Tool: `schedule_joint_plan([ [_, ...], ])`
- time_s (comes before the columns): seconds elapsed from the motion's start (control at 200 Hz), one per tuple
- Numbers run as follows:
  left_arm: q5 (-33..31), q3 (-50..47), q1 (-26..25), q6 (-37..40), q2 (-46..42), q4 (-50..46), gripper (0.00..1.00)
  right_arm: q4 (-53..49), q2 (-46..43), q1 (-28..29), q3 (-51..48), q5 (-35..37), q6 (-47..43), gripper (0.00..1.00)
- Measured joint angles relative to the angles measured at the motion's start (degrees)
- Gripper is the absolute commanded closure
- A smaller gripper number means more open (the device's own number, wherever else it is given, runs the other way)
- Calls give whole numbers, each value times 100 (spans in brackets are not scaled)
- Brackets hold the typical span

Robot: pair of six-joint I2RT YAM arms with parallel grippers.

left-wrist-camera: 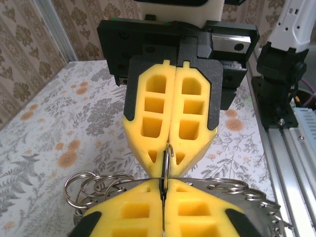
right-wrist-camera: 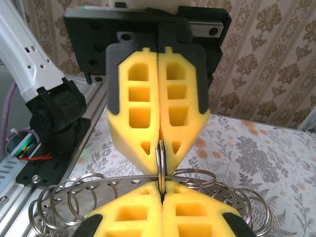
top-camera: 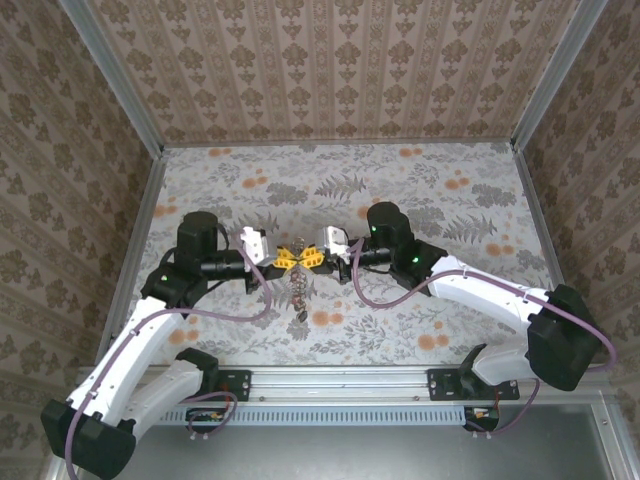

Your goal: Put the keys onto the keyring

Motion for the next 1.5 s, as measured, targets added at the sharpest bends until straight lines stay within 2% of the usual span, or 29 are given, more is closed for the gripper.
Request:
schedule_joint_plan([
  [0.085, 7, 0, 0, 11, 13, -22, 100, -44, 0, 2, 0, 4, -44, 100],
  [0.215, 9, 0, 0, 15, 42, -122, 100, -227, -2, 22, 20, 52, -201, 80],
  [0.275, -9, 0, -2, 39, 57, -195, 100, -334, -26, 35, 22, 111, -306, 77],
  [0.47, -68, 0, 0, 149, 66, -455, 100, -573, -190, 35, 22, 262, -525, 79],
  [0.9, 35, 0, 2, 162, 66, -328, 100, -586, -142, 35, 48, 302, -507, 78],
  [1.065, 70, -2, 2, 162, 66, -262, 100, -584, -61, 35, 70, 267, -459, 81],
  [1.305, 72, -66, 2, 160, 66, -258, 100, -581, -52, 35, 76, 192, -420, 75],
  [1.5, 70, -98, 2, 160, 59, -245, 100, -584, -52, 35, 92, 177, -365, 83],
])
